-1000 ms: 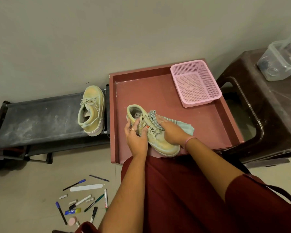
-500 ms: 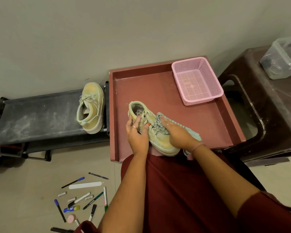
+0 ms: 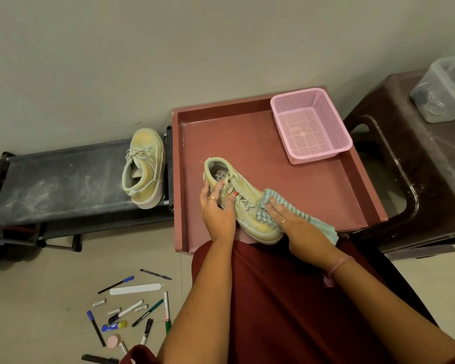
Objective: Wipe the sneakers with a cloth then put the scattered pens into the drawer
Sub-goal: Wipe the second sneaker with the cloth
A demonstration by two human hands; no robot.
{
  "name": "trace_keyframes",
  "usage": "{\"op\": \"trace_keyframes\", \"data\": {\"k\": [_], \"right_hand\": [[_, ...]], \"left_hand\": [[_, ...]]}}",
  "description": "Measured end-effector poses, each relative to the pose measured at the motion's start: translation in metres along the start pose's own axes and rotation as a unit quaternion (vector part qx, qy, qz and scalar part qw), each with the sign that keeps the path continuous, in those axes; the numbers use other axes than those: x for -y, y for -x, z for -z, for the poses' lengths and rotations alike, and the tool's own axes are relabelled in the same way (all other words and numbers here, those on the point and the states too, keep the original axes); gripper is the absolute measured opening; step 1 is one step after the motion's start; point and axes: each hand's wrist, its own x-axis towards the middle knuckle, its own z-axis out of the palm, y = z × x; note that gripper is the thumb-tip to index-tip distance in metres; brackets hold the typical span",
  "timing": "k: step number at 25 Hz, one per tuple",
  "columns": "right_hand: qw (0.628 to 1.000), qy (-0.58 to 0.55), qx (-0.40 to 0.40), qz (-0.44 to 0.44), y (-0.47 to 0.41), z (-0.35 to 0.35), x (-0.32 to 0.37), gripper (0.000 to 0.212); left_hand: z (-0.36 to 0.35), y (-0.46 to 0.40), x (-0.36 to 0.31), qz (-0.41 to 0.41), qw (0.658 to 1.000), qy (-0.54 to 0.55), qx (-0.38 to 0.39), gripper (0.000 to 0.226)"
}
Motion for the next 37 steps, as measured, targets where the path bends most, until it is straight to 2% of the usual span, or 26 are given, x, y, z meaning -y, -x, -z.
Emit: {"op": "trace_keyframes", "data": {"k": [3, 7, 13, 17, 20, 23, 25, 27, 29, 31, 37], "right_hand": [[0.998, -0.062, 0.002, -0.022, -0.041, 0.01, 0.017, 0.084], [0.997, -0.078, 0.012, 0.014, -0.078, 0.021, 0.032, 0.088], [0.998, 0.06, 0.002, 0.034, -0.01, 0.005, 0.009, 0.084], [0.995, 0.092, -0.028, 0.03, 0.034, -0.01, 0.009, 0.084], [0.984, 0.153, -0.083, 0.044, 0.023, -0.025, 0.008, 0.085], [0.983, 0.161, -0.079, -0.023, 0.003, -0.023, 0.022, 0.082], [0.976, 0.186, -0.107, -0.02, 0.004, -0.028, 0.031, 0.066], [0.974, 0.211, -0.086, 0.009, 0.019, -0.034, 0.032, 0.058], [0.969, 0.218, -0.095, 0.069, 0.039, -0.039, 0.023, 0.055], [0.962, 0.23, -0.117, 0.094, 0.048, -0.039, 0.013, 0.056], [0.968, 0.219, -0.123, 0.023, -0.001, -0.037, 0.03, 0.056]], "left_hand": [[0.0, 0.0, 0.002, 0.003, 1.0, -0.009, 0.006, 0.042], [0.0, -0.001, 0.002, -0.002, 1.0, -0.016, 0.01, 0.042], [-0.002, -0.002, 0.005, 0.0, 1.0, -0.019, 0.003, 0.042], [-0.002, -0.001, 0.003, 0.002, 1.0, -0.007, 0.003, 0.041], [-0.001, 0.0, 0.002, -0.001, 1.0, -0.009, 0.006, 0.042], [-0.001, -0.001, 0.004, -0.008, 1.0, -0.016, 0.007, 0.042], [-0.002, -0.002, 0.003, -0.005, 1.0, -0.021, 0.007, 0.042], [-0.002, -0.001, 0.003, -0.009, 1.0, -0.021, 0.008, 0.042], [-0.002, -0.002, 0.003, -0.009, 1.0, -0.023, 0.007, 0.042], [-0.002, -0.002, 0.006, -0.007, 1.0, -0.027, 0.01, 0.042], [-0.002, -0.003, 0.004, -0.01, 0.999, -0.033, 0.013, 0.042]]}}
